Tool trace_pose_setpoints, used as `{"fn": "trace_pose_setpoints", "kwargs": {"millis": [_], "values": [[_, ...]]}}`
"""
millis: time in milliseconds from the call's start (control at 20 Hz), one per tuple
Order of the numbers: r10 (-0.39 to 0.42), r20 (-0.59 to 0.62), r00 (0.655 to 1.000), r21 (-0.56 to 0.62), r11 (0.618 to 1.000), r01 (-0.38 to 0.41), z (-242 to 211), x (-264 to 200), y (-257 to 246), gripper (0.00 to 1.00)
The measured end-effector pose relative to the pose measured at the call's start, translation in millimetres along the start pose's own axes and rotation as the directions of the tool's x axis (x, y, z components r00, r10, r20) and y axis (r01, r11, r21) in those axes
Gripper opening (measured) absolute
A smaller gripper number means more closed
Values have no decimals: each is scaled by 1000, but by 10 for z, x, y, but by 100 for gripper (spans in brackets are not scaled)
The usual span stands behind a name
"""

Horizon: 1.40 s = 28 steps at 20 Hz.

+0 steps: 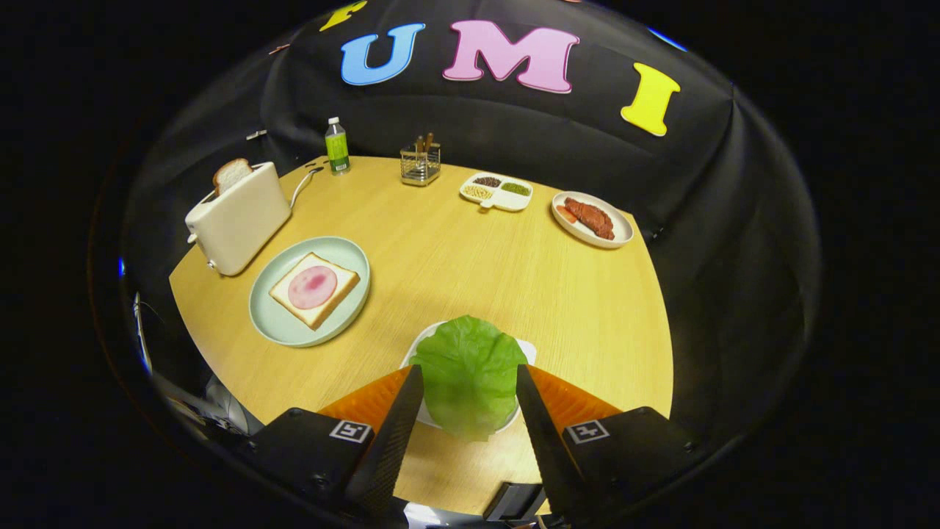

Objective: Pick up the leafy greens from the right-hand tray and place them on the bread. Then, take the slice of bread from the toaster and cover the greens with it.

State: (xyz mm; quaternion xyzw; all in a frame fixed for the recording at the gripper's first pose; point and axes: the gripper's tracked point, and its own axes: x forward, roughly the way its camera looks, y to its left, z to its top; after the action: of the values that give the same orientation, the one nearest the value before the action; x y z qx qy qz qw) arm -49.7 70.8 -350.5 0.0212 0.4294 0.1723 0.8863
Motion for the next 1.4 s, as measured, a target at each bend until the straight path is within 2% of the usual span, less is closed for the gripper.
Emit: {"fn": "trace_pose_setpoints", "kwargs": {"millis": [250, 550, 700, 850, 900, 950, 1000, 1200, 1400], "values": [[12, -123, 992, 13, 1000, -10, -328, 500, -53, 68], [28, -196, 980, -24, 999, -33, -489, 732, 22, 59], [73, -222, 972, 12, 997, -72, -563, 773, 90, 45], [74, -220, 973, 75, 995, -59, -561, 783, 26, 37], [77, -214, 974, 88, 994, -59, -553, 783, 25, 25], [71, -207, 976, 86, 995, -54, -537, 777, -9, 21], [77, -207, 975, 88, 994, -60, -562, 803, -12, 11], [78, -189, 979, 62, 996, -67, -485, 725, -34, 5], [89, -128, 988, 27, 996, -86, -265, 492, 5, 5]]}}
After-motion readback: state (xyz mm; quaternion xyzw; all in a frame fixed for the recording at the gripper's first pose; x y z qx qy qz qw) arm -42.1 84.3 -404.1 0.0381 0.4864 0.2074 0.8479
